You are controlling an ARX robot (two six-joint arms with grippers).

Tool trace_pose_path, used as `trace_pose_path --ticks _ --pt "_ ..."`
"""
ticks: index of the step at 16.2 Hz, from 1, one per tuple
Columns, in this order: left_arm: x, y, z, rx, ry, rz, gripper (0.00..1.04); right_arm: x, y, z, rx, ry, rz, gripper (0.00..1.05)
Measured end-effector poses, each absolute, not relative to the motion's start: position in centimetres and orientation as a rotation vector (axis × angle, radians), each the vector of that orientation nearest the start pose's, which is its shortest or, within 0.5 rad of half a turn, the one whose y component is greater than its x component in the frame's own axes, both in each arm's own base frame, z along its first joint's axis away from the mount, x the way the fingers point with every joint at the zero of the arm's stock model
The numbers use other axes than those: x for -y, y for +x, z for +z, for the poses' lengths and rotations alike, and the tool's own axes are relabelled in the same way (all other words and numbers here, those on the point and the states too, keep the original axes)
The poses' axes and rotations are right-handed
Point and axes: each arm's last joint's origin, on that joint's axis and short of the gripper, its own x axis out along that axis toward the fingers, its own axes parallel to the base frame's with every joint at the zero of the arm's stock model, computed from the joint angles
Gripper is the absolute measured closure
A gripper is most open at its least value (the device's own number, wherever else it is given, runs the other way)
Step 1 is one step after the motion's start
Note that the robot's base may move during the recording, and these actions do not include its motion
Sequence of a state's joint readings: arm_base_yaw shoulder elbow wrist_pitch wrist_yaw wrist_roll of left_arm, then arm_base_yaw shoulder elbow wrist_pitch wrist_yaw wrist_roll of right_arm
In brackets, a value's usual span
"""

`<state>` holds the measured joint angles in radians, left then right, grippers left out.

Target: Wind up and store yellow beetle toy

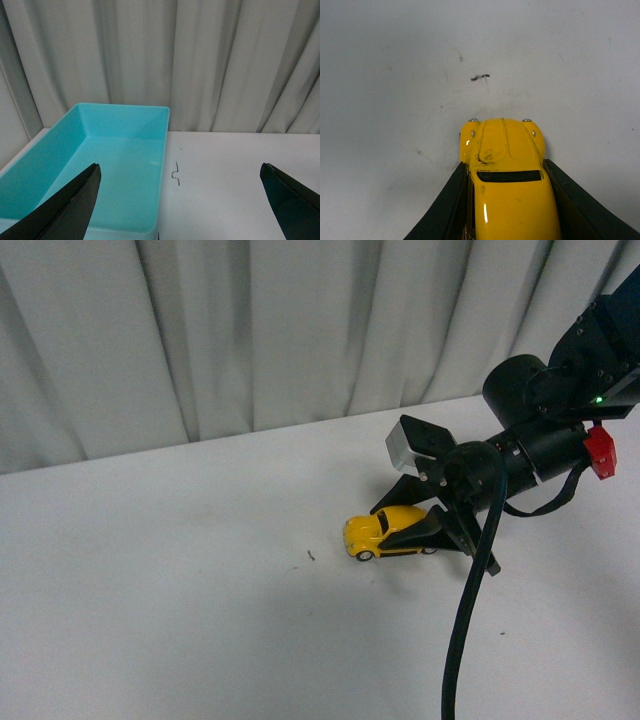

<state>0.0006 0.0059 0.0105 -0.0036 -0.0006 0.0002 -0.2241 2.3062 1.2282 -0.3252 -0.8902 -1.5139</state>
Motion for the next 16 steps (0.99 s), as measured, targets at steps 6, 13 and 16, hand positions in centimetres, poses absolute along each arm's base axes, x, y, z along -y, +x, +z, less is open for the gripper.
trace_pose_path --ticks 6,13,16 --pt "0.0 9.7 16.6 0.001 0.0 0.001 0.07 7.7 36.7 2.4 -0.496 -0.521 1.186 0.65" --pt "0.0 9.7 16.6 0.001 0.0 0.001 0.07 13.8 30.8 2.2 -0.522 -0.51 1.091 0.54" --pt "0.0 9.7 16.6 0.001 0.0 0.001 0.07 13.4 30.2 1.6 -0.565 -0.484 1.098 0.24"
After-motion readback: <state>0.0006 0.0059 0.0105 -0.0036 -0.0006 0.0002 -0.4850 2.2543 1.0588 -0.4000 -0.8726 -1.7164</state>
